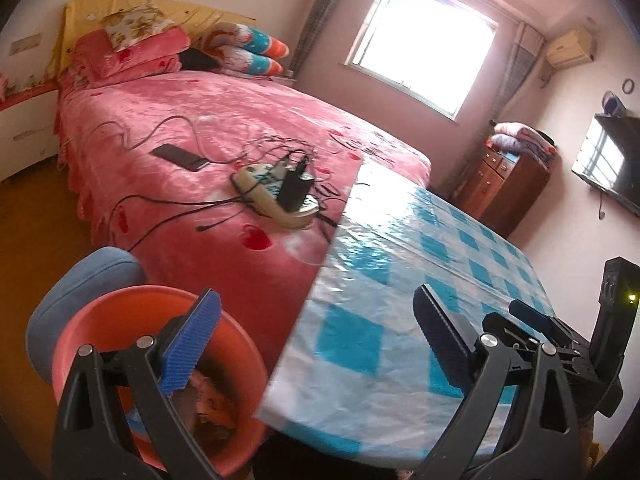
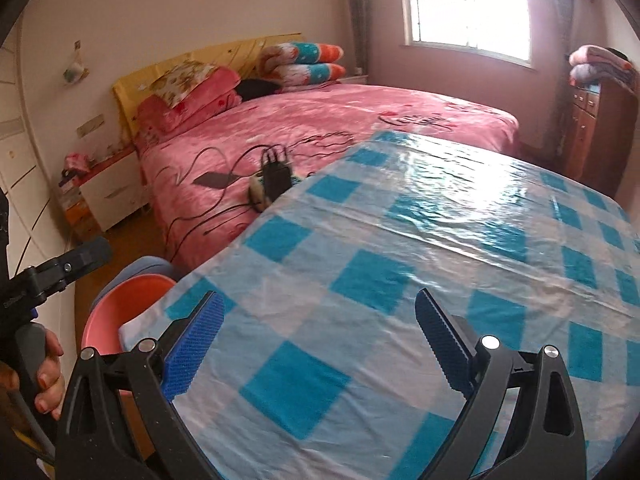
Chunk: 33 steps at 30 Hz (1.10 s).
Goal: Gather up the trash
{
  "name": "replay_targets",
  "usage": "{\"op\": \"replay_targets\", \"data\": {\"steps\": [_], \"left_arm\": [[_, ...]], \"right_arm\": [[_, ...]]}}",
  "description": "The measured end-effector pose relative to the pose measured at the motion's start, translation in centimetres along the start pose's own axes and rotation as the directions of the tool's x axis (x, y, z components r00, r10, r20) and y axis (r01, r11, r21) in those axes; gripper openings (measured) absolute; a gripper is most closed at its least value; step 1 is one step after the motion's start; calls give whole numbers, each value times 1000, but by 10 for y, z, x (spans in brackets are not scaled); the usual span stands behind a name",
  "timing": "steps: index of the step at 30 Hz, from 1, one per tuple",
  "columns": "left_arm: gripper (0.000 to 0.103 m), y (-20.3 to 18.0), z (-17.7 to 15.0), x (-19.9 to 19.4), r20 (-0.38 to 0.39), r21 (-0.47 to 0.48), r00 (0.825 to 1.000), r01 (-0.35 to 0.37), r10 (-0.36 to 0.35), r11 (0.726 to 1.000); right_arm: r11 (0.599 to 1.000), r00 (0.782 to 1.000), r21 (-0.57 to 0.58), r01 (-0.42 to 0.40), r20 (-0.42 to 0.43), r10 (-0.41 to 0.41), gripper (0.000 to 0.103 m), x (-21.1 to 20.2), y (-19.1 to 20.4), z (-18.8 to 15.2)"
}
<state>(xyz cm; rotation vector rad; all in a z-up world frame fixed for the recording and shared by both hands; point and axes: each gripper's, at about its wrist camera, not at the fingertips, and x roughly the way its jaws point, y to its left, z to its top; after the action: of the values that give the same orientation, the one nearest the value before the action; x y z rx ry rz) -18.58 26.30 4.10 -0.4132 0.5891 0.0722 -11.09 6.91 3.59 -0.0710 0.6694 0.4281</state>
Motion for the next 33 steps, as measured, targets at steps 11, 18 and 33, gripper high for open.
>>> {"op": "replay_targets", "data": {"steps": [11, 18, 33], "left_arm": [[97, -67, -2, 13, -18, 118, 999, 48, -46, 992], [97, -103, -4, 23, -29, 173, 998, 65, -61, 983], [97, -177, -15, 49, -53, 267, 995, 101, -90, 958]], "right_arm": [[995, 996, 77, 58, 62, -63, 95, -25, -55, -7], [987, 987, 108, 119, 94, -129, 95, -40, -86, -13], [961, 966, 180, 211, 111, -233, 95, -60, -145, -26]]}}
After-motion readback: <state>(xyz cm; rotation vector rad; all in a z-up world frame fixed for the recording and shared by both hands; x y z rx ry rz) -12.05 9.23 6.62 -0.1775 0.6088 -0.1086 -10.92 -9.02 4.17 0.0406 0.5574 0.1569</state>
